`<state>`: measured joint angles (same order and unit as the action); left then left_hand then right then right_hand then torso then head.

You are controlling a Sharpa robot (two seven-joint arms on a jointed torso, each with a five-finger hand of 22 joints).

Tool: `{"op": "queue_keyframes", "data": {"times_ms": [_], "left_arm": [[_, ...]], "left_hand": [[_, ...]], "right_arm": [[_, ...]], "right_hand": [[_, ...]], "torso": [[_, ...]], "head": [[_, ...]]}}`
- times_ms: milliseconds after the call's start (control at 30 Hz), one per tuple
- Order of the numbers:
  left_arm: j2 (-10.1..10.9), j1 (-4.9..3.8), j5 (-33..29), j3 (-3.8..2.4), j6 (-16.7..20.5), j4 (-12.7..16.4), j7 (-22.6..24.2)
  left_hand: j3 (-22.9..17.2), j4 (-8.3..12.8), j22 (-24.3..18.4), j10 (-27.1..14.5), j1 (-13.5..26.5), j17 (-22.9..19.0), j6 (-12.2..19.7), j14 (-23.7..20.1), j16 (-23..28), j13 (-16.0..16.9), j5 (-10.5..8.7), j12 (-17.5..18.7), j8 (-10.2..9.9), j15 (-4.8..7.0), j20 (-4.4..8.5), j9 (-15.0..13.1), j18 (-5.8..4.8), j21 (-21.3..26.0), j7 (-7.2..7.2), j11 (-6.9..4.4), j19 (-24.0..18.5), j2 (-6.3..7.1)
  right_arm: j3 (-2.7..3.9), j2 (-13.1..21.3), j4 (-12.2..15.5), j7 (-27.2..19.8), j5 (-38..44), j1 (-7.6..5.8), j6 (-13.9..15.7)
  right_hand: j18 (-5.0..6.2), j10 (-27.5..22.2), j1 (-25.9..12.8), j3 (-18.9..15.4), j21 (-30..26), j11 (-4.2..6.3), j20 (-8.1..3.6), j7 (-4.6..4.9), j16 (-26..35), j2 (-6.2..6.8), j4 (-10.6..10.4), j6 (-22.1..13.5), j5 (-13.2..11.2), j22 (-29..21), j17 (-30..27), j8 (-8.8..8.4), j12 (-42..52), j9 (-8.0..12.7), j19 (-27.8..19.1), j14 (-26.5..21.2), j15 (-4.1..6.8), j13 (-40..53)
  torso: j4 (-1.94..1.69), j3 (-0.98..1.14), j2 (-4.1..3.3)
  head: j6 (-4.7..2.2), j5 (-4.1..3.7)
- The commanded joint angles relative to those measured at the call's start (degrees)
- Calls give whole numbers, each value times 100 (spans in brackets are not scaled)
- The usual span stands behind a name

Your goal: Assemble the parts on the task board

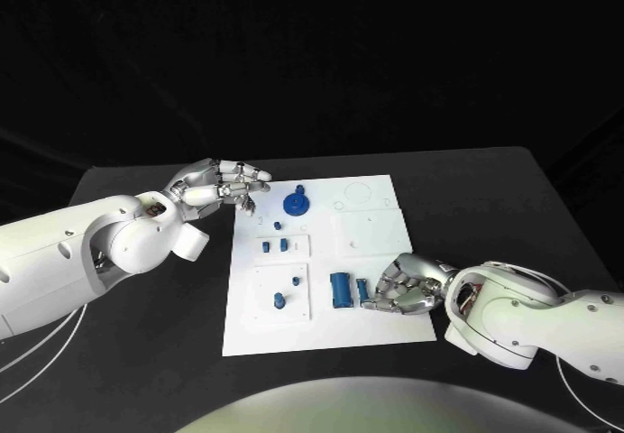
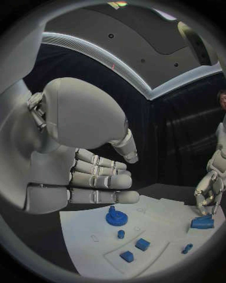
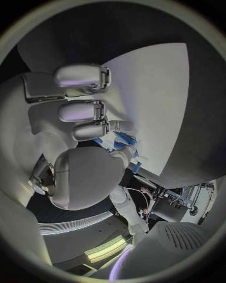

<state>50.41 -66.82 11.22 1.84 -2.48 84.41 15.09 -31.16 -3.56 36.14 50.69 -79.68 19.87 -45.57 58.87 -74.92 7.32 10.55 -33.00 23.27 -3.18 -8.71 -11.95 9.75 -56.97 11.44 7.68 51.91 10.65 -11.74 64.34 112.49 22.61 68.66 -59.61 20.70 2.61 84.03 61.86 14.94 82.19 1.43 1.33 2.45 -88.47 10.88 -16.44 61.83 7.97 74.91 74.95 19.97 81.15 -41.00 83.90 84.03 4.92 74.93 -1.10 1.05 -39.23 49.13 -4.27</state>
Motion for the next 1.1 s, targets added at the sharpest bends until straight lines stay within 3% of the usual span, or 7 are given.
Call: {"op": "queue_keyframes", "data": {"times_ms": [33,400,733,1100], "left_arm": [[-6,-1,11,-3,-96,15,37],[0,-1,11,-3,-97,18,33],[-4,0,19,-2,-112,13,26],[5,0,25,0,-107,16,34]], "left_hand": [[-30,10,-9,-18,41,-8,46,-2,14,-10,34,-35,31,-24,-22,-7,85,26,6,-5,21,-6],[-30,10,-9,-18,41,-8,46,-2,14,-10,34,-35,31,-24,-22,-7,85,26,6,-5,21,-6],[-43,17,-11,-18,41,-11,49,-3,13,-12,38,-48,44,-23,-22,-10,85,27,3,-9,21,-15],[-54,30,-11,-17,25,-12,49,-3,13,-13,42,-51,47,-20,-20,-11,86,25,1,-11,22,-20]], "right_arm": [[-2,-44,-35,31,25,6,-96],[-1,-144,-214,118,36,6,-235],[-1,-192,-280,121,36,6,-415],[-1,-149,-216,-29,-7,6,-238]], "right_hand": [[-106,359,57,-40,20,43,-30,-15,-7,-35,0,23,10,1303,1136,-9,28,-9,383,523,33,1057],[-104,357,104,-52,6,46,-30,-18,-6,-73,6,30,10,1300,1132,-8,21,-15,379,523,35,1054],[-98,358,588,-47,-22,49,-30,-21,0,-56,105,10,29,1292,1121,-45,23,-21,369,520,37,1060],[-95,356,570,-134,-38,35,-25,-3,4,-7,15,17,21,1288,1114,-61,16,-16,364,518,28,1058]], "torso": [[-6,2,-3],[0,1,0],[3,-3,6],[8,-5,10]], "head": [[8,5],[31,14],[32,14],[8,19]]}}
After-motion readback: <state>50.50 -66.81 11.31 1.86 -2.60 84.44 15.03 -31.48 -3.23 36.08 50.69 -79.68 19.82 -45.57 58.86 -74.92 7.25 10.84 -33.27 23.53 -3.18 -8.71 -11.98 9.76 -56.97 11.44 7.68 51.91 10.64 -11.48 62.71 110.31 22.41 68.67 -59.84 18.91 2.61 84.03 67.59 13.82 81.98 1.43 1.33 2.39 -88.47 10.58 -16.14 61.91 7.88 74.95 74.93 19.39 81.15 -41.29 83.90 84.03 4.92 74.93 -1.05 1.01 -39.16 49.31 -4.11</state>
